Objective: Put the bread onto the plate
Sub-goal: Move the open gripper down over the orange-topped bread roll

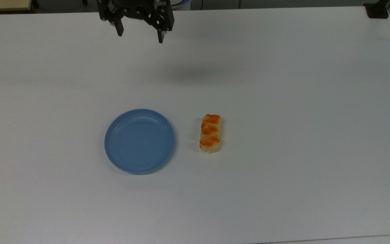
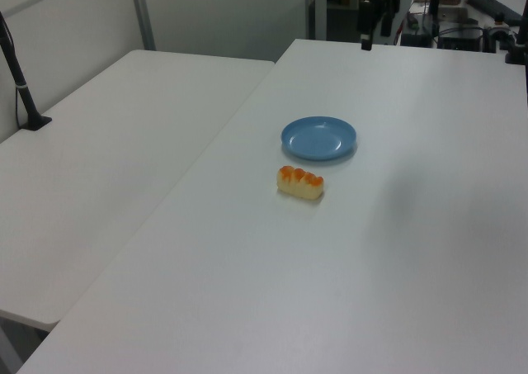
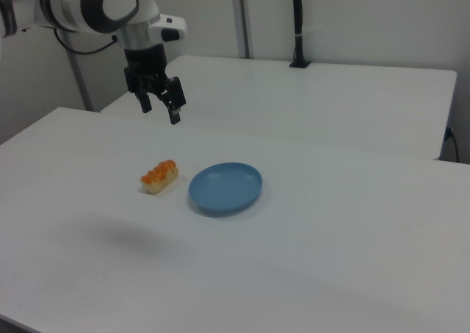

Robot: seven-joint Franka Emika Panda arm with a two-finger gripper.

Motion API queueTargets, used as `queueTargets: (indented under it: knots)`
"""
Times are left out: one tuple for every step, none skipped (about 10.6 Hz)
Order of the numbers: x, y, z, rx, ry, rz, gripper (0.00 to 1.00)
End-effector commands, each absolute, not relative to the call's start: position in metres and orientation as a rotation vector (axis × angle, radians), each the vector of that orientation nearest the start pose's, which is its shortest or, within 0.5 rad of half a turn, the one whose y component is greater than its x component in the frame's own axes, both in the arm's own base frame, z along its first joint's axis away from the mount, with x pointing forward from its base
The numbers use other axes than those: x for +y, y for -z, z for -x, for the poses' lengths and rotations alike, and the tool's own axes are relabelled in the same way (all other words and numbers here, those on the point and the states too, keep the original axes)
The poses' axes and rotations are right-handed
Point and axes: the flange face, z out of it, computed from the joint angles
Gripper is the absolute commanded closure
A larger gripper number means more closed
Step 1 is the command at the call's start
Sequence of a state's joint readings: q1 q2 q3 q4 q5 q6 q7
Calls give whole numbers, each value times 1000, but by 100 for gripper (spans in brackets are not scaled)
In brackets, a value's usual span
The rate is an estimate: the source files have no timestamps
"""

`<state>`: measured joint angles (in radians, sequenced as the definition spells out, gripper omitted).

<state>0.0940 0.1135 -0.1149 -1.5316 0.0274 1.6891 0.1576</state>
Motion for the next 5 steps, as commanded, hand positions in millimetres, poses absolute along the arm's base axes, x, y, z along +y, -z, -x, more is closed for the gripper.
queueTargets:
  knots:
    - [33,-556,-628,314,122,3079,0]
    - [51,-536,-639,276,120,3086,0]
    - [68,-513,-648,242,113,3096,0]
    - [89,-485,-658,197,104,3110,0]
    - [114,-455,-666,159,94,3127,0]
